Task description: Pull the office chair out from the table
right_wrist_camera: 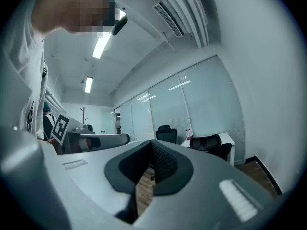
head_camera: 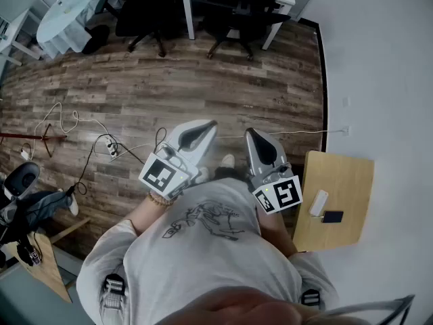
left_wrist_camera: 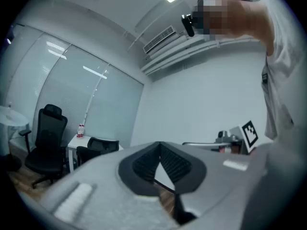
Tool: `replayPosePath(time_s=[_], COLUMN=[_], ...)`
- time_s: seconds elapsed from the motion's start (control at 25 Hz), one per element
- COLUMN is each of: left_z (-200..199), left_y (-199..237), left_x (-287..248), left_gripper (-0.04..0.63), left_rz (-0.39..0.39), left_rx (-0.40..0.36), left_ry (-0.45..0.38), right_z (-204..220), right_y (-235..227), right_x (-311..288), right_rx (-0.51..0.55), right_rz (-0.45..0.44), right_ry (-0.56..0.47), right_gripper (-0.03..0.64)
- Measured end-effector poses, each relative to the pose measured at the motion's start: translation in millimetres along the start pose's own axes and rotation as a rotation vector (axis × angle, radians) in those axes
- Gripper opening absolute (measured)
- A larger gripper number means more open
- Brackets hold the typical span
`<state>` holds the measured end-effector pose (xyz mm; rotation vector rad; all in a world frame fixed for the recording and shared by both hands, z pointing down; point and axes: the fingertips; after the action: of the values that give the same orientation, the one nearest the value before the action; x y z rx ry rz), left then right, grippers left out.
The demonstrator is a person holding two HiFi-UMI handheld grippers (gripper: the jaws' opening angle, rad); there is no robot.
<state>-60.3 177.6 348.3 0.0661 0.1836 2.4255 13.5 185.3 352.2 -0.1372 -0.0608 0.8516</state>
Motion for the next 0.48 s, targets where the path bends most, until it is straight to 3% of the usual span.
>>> replayPosePath(time_s=[0.48], left_z=[-14.0], left_y=[-12.3], left_x=[-106.1], left_gripper=[0.002], left_rz=[-0.007], left_rx=[-0.033], left_ry=[-0.010], right_z=[-30.1], right_y=[-97.4], right_x=[8.7], right_rx=[0.010], right_rz=[-0.025], right_ry=[-0.033], right_gripper=[0.007])
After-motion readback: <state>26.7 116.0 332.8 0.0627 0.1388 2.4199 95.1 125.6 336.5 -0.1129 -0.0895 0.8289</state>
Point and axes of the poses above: the fingertips, and each gripper's own axes: x backward along the fingers, y to its left, z out of its underside
